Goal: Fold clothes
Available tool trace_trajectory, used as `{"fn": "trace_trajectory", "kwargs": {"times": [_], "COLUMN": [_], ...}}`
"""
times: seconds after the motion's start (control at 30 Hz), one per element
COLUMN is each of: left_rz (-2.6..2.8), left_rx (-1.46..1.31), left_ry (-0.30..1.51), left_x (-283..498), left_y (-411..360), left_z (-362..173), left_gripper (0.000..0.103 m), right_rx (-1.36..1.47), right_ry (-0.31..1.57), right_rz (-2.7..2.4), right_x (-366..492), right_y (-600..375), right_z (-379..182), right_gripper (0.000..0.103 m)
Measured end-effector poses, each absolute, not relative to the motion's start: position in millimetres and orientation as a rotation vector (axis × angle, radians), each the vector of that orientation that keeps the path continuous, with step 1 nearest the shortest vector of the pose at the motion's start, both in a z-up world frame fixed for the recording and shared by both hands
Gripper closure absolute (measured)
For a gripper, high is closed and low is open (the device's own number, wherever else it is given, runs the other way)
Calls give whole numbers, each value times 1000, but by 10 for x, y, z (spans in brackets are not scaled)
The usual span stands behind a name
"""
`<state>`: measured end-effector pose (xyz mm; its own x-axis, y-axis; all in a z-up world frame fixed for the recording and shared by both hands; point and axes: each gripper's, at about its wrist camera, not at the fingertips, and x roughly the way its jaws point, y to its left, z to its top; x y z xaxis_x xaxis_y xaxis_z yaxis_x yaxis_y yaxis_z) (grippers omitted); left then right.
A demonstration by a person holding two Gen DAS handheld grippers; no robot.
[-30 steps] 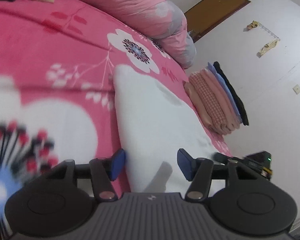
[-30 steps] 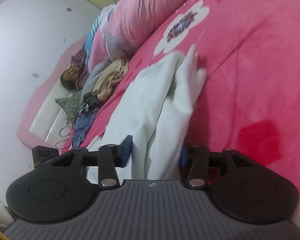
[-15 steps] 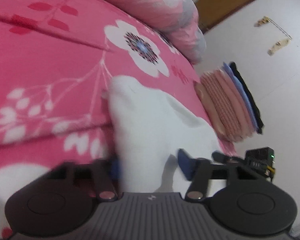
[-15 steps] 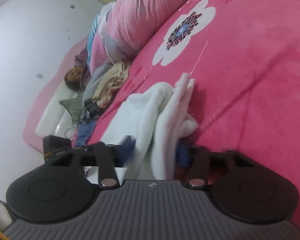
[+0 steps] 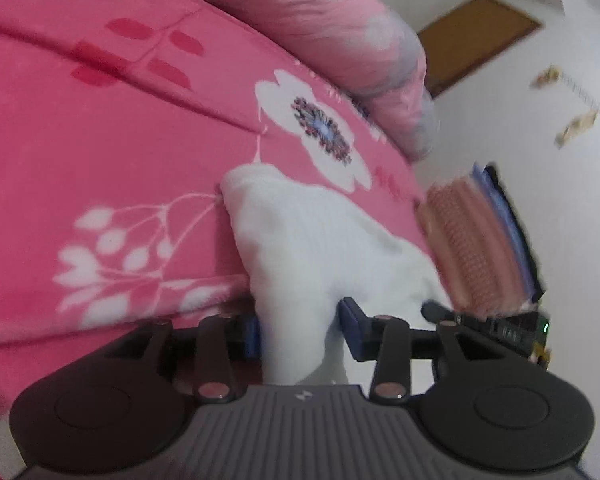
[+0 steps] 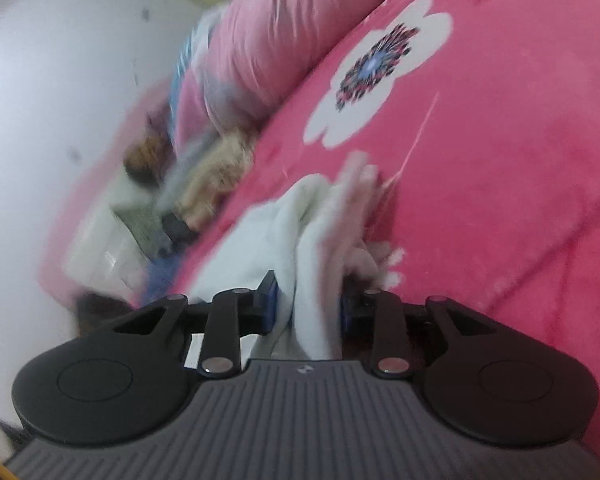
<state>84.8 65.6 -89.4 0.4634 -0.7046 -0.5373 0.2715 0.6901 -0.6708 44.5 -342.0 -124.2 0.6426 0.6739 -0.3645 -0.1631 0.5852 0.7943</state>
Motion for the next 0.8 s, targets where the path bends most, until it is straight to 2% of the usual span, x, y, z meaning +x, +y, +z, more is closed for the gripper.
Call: {"fn": "trace_trajectory", "kwargs": {"times": [0.03,0.07,0.2,0.53,0.73,0.8], "left_rz": [-626,-614,-556,-664,-776,-791], "left_rx": [-540,-535,-471,-138,33,60], "left_ry": [891,880,808,705,691,697], "left_x": [826,803,674,200,-65,-114], "left_y": [671,685,670,-239,-855,-985], "left_z": [-860,-827,-609,-214,-135,-168], "left_gripper": [45,41,34,33,33,33], "right_rx": [777,746,708,503,488,495], "right_ry": [693,667,549,430,397,383], "right_rz": [506,471,364,288,370,376], "right_x": [335,221,-372,-1618,-1756,-1708], "right_y": [-3458,-3496,-3720,-3536,-3419,-3441], "right_z": [-1161,-1077,-839,-863,-949,-957], "right_gripper": [73,69,68,68,72,78]}}
